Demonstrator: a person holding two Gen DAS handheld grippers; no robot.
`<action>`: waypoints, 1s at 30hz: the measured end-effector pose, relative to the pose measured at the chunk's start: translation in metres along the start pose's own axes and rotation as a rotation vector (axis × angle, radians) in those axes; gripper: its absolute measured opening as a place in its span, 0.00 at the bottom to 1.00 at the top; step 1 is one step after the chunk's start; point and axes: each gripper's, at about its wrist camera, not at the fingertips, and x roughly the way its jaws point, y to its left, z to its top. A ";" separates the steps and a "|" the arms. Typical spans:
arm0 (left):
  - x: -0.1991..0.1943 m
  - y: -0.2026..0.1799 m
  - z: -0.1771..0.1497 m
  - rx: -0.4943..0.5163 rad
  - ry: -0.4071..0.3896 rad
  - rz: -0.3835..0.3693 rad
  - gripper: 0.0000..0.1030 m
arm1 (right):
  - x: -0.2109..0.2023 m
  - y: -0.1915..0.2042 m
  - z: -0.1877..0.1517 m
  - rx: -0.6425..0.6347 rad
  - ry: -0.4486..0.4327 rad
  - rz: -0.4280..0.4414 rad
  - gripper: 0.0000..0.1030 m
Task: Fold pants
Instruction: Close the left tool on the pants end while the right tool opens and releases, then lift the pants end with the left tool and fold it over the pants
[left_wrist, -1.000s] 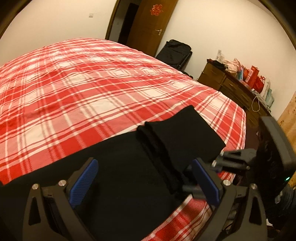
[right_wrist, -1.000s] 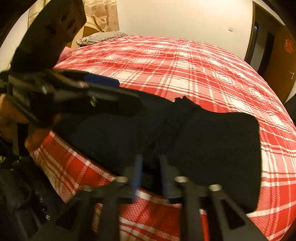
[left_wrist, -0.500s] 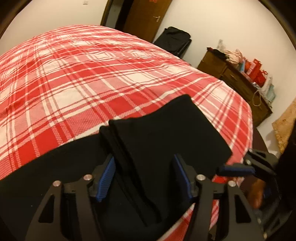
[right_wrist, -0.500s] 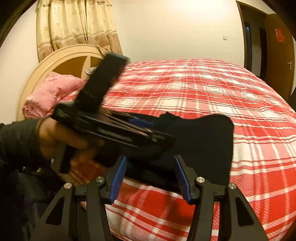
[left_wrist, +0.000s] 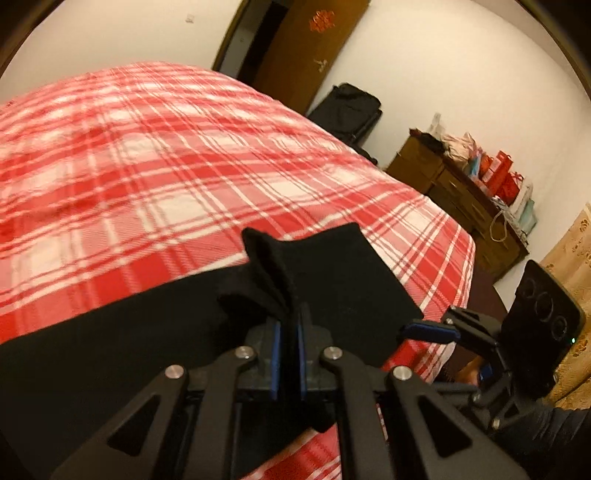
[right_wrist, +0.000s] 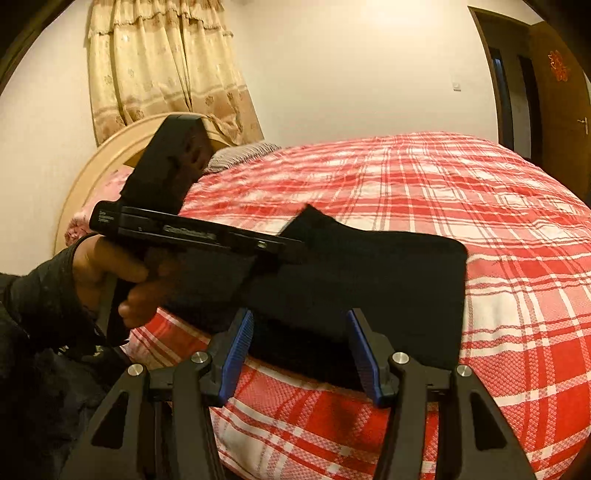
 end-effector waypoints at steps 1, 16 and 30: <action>-0.008 0.003 -0.002 0.001 -0.013 0.017 0.07 | 0.000 0.001 0.000 -0.003 -0.004 -0.002 0.53; -0.006 0.015 -0.030 -0.050 -0.036 0.052 0.07 | 0.004 -0.012 0.000 0.071 -0.001 -0.028 0.54; -0.037 0.030 -0.016 -0.100 -0.091 0.032 0.07 | 0.000 -0.030 0.001 0.163 -0.030 -0.020 0.55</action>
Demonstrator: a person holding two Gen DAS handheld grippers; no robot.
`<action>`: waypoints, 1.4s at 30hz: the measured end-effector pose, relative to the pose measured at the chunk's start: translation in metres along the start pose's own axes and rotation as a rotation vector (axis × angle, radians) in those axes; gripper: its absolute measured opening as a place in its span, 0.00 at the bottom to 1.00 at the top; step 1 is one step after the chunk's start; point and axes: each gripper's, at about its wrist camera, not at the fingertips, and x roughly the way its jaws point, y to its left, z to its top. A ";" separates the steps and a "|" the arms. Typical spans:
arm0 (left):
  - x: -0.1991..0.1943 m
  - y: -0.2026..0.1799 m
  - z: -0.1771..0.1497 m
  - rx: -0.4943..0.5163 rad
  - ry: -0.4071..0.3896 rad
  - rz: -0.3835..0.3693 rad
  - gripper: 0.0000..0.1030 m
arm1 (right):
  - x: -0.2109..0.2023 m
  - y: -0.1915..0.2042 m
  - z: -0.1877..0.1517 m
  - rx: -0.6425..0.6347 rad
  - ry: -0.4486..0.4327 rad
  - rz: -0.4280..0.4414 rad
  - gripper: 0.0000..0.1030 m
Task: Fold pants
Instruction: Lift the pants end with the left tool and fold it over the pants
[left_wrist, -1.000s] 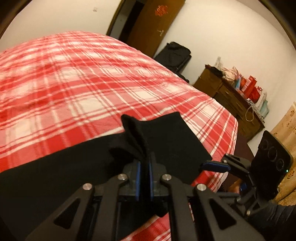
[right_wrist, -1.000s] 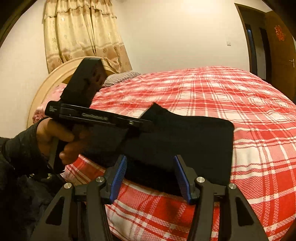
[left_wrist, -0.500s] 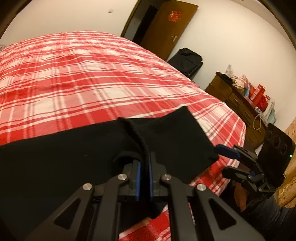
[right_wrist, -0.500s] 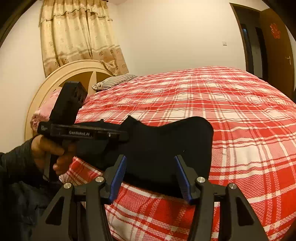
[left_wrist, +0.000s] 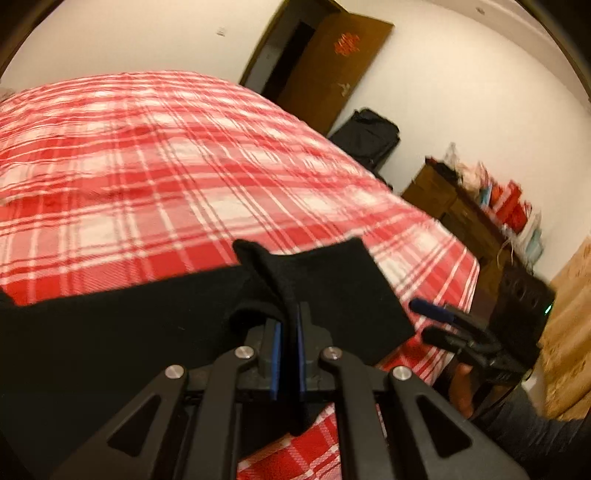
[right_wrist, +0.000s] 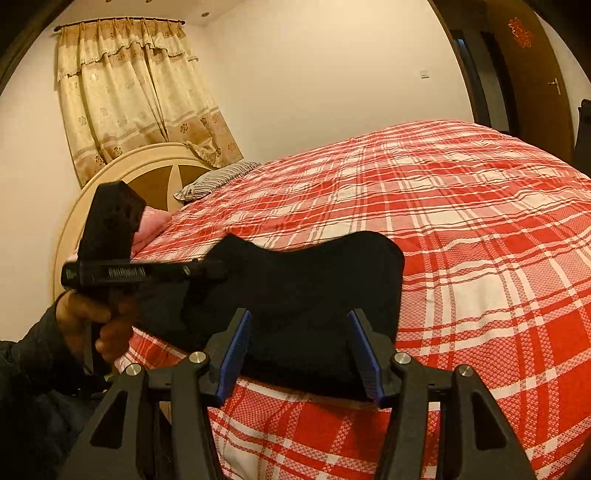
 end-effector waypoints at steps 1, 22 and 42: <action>-0.007 0.003 0.003 -0.010 -0.011 0.003 0.07 | 0.000 0.000 0.000 0.000 0.000 -0.001 0.55; -0.063 0.061 -0.011 -0.156 -0.026 0.087 0.07 | 0.005 0.007 -0.002 -0.031 0.028 -0.005 0.57; -0.043 0.098 -0.040 -0.122 0.068 0.295 0.34 | 0.016 0.027 -0.006 -0.088 0.062 -0.004 0.57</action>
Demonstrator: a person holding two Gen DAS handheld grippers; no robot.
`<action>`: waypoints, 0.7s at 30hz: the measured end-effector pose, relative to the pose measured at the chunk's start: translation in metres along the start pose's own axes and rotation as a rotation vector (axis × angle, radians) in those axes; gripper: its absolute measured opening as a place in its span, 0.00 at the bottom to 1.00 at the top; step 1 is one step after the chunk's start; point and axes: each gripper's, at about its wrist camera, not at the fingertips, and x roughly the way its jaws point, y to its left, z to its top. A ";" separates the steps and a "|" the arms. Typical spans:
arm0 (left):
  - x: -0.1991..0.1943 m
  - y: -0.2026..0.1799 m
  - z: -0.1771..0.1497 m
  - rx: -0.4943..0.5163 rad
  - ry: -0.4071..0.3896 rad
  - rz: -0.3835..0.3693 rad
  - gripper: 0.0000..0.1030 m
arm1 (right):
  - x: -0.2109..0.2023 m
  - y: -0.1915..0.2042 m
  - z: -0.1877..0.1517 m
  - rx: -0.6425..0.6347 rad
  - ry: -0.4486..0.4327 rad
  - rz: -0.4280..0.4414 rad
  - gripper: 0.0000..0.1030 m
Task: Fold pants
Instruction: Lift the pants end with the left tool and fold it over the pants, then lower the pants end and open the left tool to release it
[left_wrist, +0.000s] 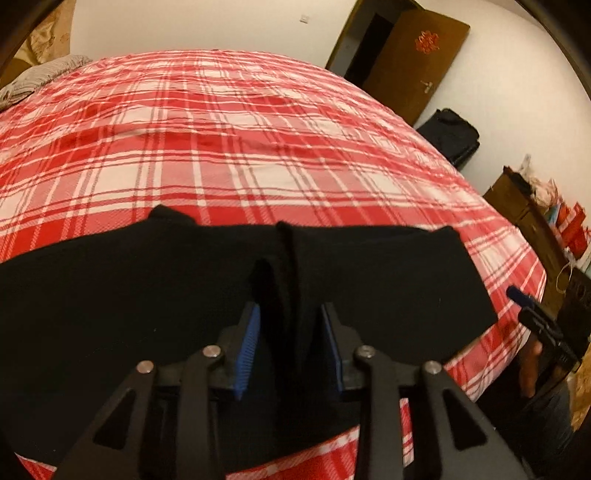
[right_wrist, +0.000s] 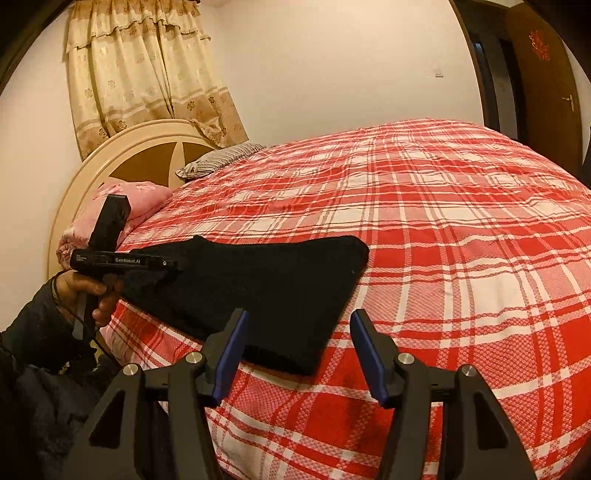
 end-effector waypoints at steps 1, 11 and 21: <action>-0.001 0.000 -0.001 -0.003 0.000 0.005 0.34 | 0.003 0.004 0.002 -0.003 0.007 0.013 0.57; -0.005 -0.008 0.007 -0.002 -0.043 -0.073 0.36 | 0.040 0.043 0.005 -0.102 0.087 -0.021 0.57; 0.009 -0.001 -0.002 -0.051 -0.012 -0.040 0.37 | 0.063 0.039 -0.006 -0.076 0.207 -0.037 0.58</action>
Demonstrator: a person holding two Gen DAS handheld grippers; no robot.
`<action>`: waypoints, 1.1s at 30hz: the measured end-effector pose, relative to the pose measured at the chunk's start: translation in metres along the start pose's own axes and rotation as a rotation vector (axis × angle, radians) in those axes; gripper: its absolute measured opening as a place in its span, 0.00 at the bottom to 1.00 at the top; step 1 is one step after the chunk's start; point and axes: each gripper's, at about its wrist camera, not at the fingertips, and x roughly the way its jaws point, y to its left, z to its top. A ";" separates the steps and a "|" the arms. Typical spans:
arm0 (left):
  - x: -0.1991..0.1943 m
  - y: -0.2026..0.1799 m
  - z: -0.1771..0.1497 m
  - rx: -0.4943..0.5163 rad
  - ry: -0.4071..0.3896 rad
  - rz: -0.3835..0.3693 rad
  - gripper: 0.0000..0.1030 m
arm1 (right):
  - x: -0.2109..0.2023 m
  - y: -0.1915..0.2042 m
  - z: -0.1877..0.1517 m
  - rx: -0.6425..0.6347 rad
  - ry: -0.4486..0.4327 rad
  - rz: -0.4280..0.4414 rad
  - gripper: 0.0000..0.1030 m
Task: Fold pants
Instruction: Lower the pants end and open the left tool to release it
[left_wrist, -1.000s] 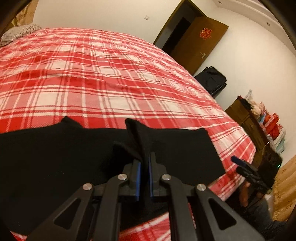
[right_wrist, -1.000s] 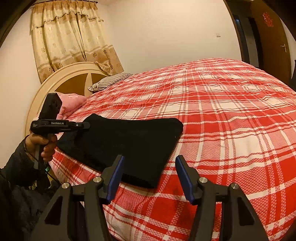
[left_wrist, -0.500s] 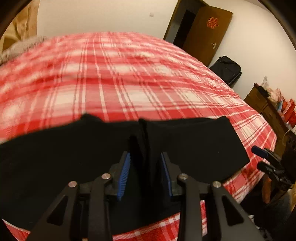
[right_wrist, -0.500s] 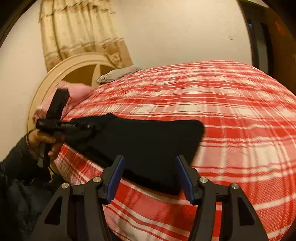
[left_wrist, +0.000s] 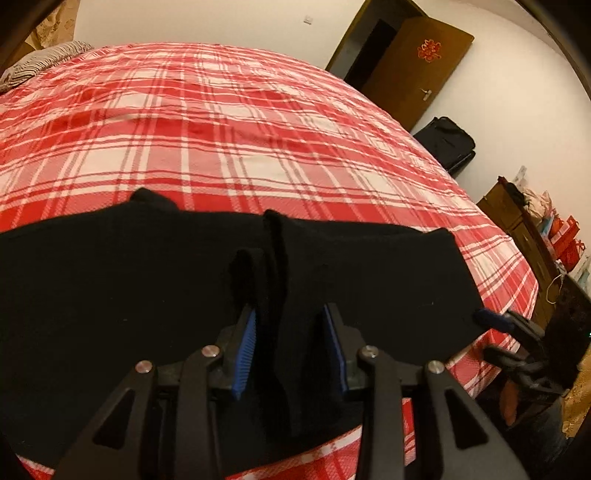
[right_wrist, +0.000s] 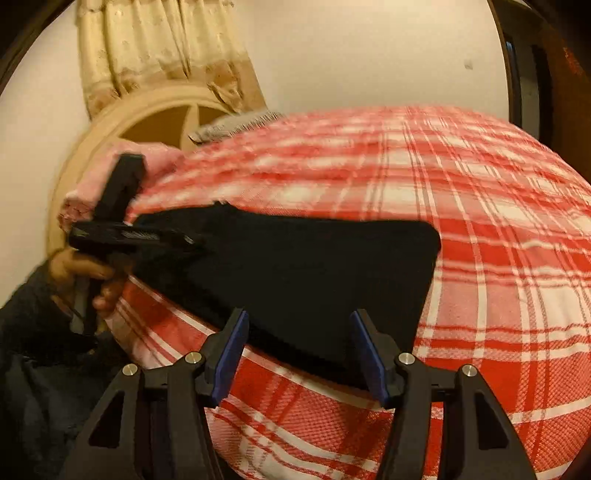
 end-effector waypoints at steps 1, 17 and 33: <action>-0.005 0.001 0.000 0.002 -0.009 0.022 0.39 | 0.005 -0.001 -0.004 -0.014 0.023 -0.021 0.58; -0.038 0.001 0.010 0.135 -0.134 0.271 0.69 | 0.044 0.070 0.084 -0.223 -0.051 0.142 0.58; -0.037 0.026 0.002 0.098 -0.106 0.282 0.71 | 0.104 0.095 0.090 -0.207 0.027 0.099 0.58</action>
